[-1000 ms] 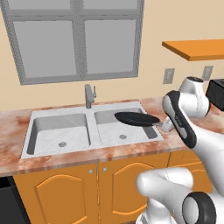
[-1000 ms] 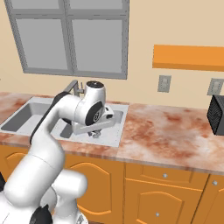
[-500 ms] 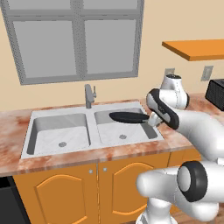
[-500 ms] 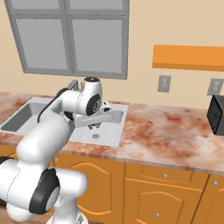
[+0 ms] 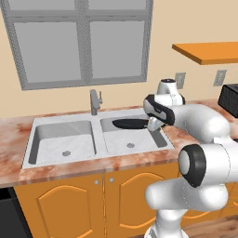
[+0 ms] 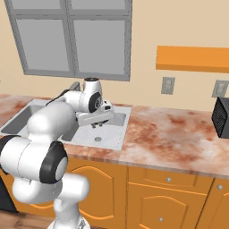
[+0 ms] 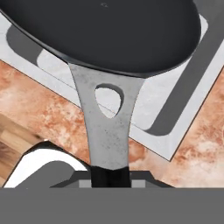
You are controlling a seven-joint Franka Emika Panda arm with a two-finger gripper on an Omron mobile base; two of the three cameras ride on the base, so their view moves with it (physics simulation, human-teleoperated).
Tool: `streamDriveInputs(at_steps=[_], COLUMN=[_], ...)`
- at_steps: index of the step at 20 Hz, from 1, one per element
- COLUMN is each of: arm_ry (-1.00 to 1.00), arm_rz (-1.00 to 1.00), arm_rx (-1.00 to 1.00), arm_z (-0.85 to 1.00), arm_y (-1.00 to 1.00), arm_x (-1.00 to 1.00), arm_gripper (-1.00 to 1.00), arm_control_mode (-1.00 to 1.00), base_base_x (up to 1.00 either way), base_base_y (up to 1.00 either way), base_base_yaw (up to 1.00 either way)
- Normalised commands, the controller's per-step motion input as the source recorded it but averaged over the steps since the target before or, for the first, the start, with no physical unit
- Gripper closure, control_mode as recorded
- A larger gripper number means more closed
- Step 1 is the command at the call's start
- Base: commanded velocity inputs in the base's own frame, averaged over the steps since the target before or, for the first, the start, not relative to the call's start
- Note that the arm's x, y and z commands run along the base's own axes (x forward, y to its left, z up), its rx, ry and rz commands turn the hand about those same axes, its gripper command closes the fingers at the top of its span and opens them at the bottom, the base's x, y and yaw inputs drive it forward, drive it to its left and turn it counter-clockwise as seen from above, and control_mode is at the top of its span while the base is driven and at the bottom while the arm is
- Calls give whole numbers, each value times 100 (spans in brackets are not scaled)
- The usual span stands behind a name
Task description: Move the pot and pan from the stove into the sink.
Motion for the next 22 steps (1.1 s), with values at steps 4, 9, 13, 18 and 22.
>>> streamDriveInputs(at_steps=[4,9,13,18,22], arm_ry=[1,-1,-14,-21,-8], arm_rz=[0,0,2,4,1], arm_rx=[-3,0,0,0,0], arm_z=[-10,-6,-19,-16,-7], arm_y=[7,0,0,0,0], arm_x=[11,5,1,0,0], arm_gripper=[100,100,100,100,100], arm_control_mode=[-100,-100,-100,-100,-100], base_base_x=[0,0,0,0,0], base_base_y=[0,0,0,0,0], base_base_yaw=[0,0,0,0,0])
